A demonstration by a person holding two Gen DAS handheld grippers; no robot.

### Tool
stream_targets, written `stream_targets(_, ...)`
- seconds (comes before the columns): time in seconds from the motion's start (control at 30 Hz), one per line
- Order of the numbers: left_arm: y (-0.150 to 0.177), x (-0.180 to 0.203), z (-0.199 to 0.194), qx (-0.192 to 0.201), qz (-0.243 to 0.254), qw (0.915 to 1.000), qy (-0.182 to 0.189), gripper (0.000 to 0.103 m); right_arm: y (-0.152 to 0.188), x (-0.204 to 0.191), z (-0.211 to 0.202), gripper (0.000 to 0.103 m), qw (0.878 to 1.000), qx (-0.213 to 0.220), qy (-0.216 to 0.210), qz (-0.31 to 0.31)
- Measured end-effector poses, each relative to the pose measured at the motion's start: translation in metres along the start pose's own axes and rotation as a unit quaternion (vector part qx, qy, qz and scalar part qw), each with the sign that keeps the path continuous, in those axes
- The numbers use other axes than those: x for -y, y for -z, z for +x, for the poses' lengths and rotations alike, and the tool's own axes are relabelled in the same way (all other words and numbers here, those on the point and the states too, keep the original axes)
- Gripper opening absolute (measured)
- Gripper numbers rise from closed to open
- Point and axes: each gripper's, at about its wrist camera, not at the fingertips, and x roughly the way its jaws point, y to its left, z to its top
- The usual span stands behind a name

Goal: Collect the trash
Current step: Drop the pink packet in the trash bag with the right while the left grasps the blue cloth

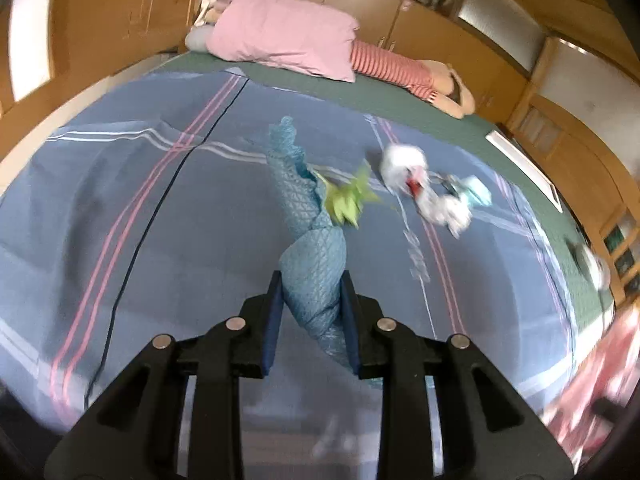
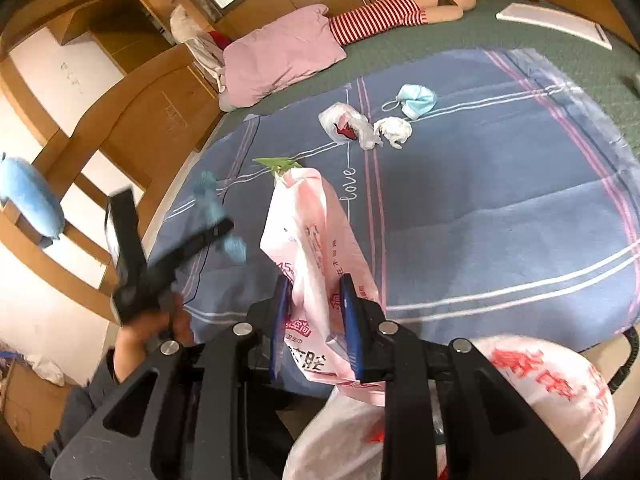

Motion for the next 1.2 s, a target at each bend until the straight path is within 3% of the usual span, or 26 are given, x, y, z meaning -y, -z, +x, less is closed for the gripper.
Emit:
stream_targets(0.17,0.039,0.018,-0.034,0.017,0.014,0.9985,0.049,0.028,0.011,-0.009,-0.022,0.027,0.999,-0.005,0.025,-0.025)
stream_targets(0.3,0.04,0.004,-0.031,0.005,-0.03,0.9981,0.054,0.028,0.018,-0.013,-0.038,0.027,0.998,-0.012,0.044,-0.038)
stream_targets(0.43,0.041,0.007,-0.035,0.007,-0.017,0.9979,0.062,0.028,0.027,-0.006,-0.059,0.027,0.996,-0.028,0.073,-0.049)
stream_targets(0.6,0.043,0.009,-0.033,0.003,-0.016,0.997,0.076,0.028,0.055,0.029,-0.057,0.028,0.989,-0.092,0.112,-0.008)
stream_targets(0.63,0.043,0.01,-0.033,0.003,-0.014,0.9968,0.079,0.028,0.061,0.033,-0.052,0.033,0.986,-0.108,0.124,0.0)
stream_targets(0.7,0.043,0.014,-0.031,-0.002,-0.009,0.9943,0.106,0.028,0.072,0.048,-0.04,0.066,0.976,-0.145,0.161,0.019)
stream_targets(0.73,0.044,0.019,-0.031,-0.005,0.0,0.9924,0.123,0.028,0.074,0.051,-0.038,0.072,0.974,-0.145,0.171,0.028)
stream_targets(0.83,0.049,0.032,-0.034,-0.009,0.029,0.9848,0.171,0.028,0.071,0.064,-0.042,0.075,0.977,-0.117,0.161,0.078)
stream_targets(0.9,0.052,0.043,-0.038,-0.012,0.054,0.9751,0.215,0.028,0.063,0.07,-0.059,0.075,0.981,-0.064,0.147,0.113)
stream_targets(0.97,0.058,0.059,-0.043,-0.025,0.085,0.9573,0.275,0.028,0.055,0.072,-0.081,0.075,0.979,-0.004,0.159,0.127)
stream_targets(1.03,0.067,0.078,-0.05,-0.04,0.13,0.9318,0.336,0.028,0.047,0.075,-0.101,0.075,0.973,0.048,0.176,0.139)
stream_targets(1.13,0.094,0.118,-0.066,-0.09,0.23,0.8585,0.45,0.029,0.042,0.084,-0.13,0.075,0.964,0.105,0.179,0.164)
stream_targets(1.2,0.114,0.14,-0.073,-0.124,0.288,0.8181,0.482,0.036,0.041,0.087,-0.143,0.075,0.959,0.131,0.184,0.171)
